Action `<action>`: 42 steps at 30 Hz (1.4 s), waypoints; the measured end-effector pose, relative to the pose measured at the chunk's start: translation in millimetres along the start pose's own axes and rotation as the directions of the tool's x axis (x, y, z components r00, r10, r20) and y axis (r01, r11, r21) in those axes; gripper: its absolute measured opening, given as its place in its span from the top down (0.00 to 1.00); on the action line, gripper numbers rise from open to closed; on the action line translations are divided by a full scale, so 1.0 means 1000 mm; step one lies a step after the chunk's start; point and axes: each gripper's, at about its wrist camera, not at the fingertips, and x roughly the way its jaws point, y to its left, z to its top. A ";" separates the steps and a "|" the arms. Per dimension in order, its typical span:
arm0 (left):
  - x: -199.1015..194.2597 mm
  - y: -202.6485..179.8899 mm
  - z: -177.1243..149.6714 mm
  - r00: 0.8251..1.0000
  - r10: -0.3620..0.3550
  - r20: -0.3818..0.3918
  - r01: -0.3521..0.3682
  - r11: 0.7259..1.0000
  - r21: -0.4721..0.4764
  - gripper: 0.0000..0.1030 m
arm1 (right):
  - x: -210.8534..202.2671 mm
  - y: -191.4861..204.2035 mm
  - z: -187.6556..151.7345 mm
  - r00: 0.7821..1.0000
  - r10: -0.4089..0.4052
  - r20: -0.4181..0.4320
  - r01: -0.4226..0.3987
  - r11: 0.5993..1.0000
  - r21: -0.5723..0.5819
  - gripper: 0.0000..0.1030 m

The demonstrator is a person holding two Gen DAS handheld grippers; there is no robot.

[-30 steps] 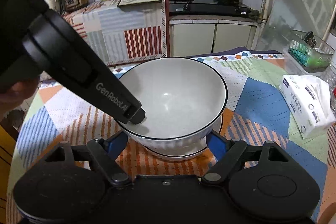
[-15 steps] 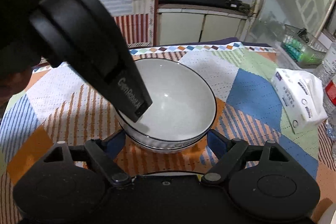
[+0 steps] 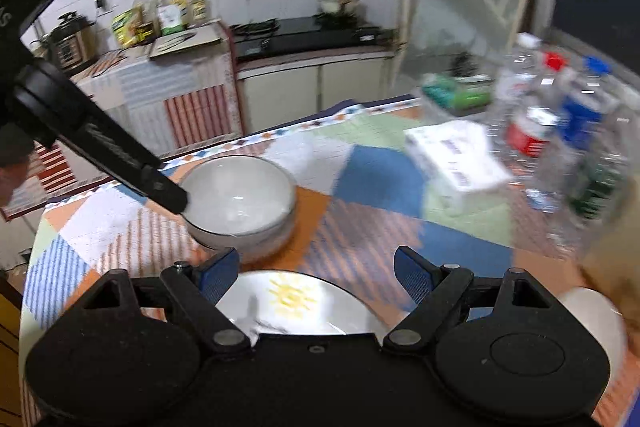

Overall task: Organize plates and bowls
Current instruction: 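Move the right gripper to the remaining white bowl, then grasp the white bowl rim with the right gripper and lift it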

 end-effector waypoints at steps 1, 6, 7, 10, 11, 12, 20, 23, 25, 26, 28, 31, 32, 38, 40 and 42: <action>-0.005 -0.008 -0.002 1.000 -0.009 0.006 0.009 1.000 0.010 0.62 | -0.011 -0.007 -0.004 1.000 -0.014 0.009 0.014 1.000 0.004 0.15; -0.019 -0.049 -0.010 0.998 -0.054 0.032 0.052 0.997 0.064 0.60 | -0.051 -0.035 -0.022 0.996 -0.080 0.044 0.079 0.996 0.033 0.15; -0.020 -0.058 -0.011 0.998 -0.061 0.033 0.058 0.996 0.074 0.60 | -0.056 -0.040 -0.025 0.994 -0.095 0.050 0.093 0.995 0.038 0.15; -0.020 -0.084 -0.016 0.996 -0.085 0.038 0.081 0.991 0.106 0.60 | -0.072 -0.057 -0.041 0.989 -0.139 0.048 0.136 0.988 0.069 0.15; -0.019 -0.093 -0.018 0.995 -0.093 0.041 0.087 0.989 0.117 0.60 | -0.077 -0.064 -0.047 0.988 -0.150 0.045 0.146 0.986 0.085 0.15; -0.018 -0.102 -0.020 0.994 -0.099 0.046 0.093 0.988 0.127 0.60 | -0.081 -0.069 -0.052 0.987 -0.156 0.043 0.151 0.984 0.097 0.15; 0.007 -0.170 -0.033 0.989 -0.127 0.069 0.115 0.981 0.159 0.53 | -0.084 -0.117 -0.095 0.982 -0.191 0.011 0.187 0.969 0.160 0.15; 0.024 -0.190 -0.036 0.988 -0.128 0.086 0.114 0.982 0.153 0.47 | -0.071 -0.141 -0.110 0.980 -0.198 0.005 0.193 0.963 0.190 0.14; 0.038 -0.201 -0.037 0.988 -0.123 0.094 0.110 0.985 0.133 0.43 | -0.057 -0.156 -0.120 0.979 -0.205 0.002 0.200 0.957 0.209 0.12; 0.046 -0.207 -0.037 0.987 -0.126 0.098 0.113 0.985 0.128 0.42 | -0.050 -0.162 -0.124 0.978 -0.210 -0.001 0.206 0.955 0.214 0.10; 0.061 -0.218 -0.034 0.986 -0.132 0.101 0.120 0.986 0.117 0.39 | -0.033 -0.174 -0.131 0.976 -0.217 -0.018 0.215 0.952 0.218 0.09; 0.079 -0.232 -0.026 0.981 -0.159 0.110 0.148 0.984 0.099 0.37 | -0.010 -0.188 -0.143 0.973 -0.228 -0.043 0.232 0.952 0.199 0.09; 0.085 -0.237 -0.023 0.980 -0.165 0.111 0.154 0.983 0.099 0.37 | -0.003 -0.191 -0.146 0.972 -0.228 -0.048 0.233 0.954 0.186 0.09; 0.111 -0.261 -0.013 0.981 -0.135 0.143 0.110 0.979 0.170 0.37 | 0.023 -0.202 -0.156 0.980 -0.195 -0.043 0.200 0.965 0.168 0.09; 0.120 -0.264 -0.009 0.980 -0.154 0.129 0.131 0.977 0.170 0.37 | 0.027 -0.203 -0.156 0.979 -0.200 -0.027 0.202 0.968 0.151 0.08; 0.132 -0.268 -0.007 0.979 -0.173 0.109 0.153 0.973 0.170 0.37 | 0.031 -0.205 -0.153 0.980 -0.196 -0.018 0.196 0.969 0.150 0.07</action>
